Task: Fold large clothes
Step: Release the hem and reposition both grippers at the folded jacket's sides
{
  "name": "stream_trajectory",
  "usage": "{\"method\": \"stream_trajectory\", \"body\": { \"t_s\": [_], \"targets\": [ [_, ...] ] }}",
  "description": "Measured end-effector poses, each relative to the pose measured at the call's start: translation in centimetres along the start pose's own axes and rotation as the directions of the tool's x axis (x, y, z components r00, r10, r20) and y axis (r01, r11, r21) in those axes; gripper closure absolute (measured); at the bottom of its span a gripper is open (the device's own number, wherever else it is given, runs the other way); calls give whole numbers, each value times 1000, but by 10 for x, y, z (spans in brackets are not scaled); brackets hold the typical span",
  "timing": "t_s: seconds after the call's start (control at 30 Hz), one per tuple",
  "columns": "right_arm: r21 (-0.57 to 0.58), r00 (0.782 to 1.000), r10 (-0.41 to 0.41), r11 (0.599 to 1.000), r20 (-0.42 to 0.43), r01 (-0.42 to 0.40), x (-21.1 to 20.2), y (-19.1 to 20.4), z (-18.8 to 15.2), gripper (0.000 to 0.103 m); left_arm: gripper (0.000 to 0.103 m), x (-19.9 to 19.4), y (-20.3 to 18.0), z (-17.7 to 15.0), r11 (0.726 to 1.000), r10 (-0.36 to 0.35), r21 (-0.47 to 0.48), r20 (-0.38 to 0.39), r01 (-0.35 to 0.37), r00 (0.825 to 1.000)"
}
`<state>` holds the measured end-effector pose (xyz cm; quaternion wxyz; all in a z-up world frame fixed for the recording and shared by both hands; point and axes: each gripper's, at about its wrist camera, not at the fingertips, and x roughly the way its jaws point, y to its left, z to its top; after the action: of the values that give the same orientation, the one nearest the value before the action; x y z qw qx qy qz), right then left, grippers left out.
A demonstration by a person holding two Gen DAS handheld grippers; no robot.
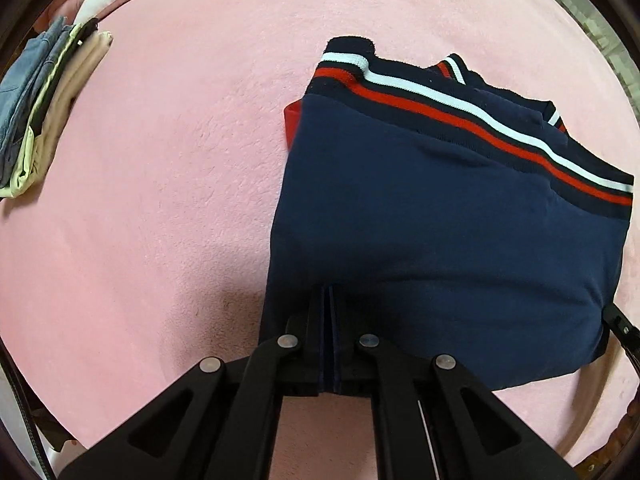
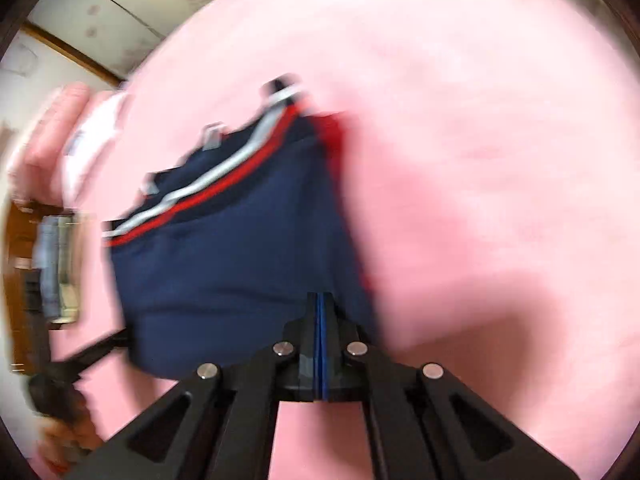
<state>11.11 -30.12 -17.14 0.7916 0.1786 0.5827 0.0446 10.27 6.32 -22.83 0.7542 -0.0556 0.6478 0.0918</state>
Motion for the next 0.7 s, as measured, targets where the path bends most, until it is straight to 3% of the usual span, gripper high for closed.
{"method": "stream_trajectory", "body": {
  "t_s": [0.07,0.13,0.17,0.27,0.37,0.53,0.7],
  "targets": [
    [47,1000,-7,999,1,7,-4,-15,-2,103,101,3,-1,-3,1000,8,-9,-1,-8,1000],
    [49,983,-182,982,-24,183,-2,-22,-5,103,100,6,-15,2,1000,6,-26,1,-6,1000],
    [50,980,-195,979,-27,196,-2,-25,-7,103,100,4,-14,-1,999,0,-38,5,0,1000],
    [120,987,-159,980,10,156,-17,-29,-6,103,100,-2,-1,-1,998,-20,-57,18,21,1000],
    [102,988,-141,986,60,135,-32,-19,-1,103,99,-10,0,-11,996,-37,-78,36,39,999],
    [2,995,-17,1000,100,17,-31,32,12,103,99,-17,8,-37,985,-88,-143,74,98,993],
    [-134,995,82,988,51,-74,-13,87,25,103,98,-20,28,-65,963,-136,-221,93,153,986]
  ]
}}
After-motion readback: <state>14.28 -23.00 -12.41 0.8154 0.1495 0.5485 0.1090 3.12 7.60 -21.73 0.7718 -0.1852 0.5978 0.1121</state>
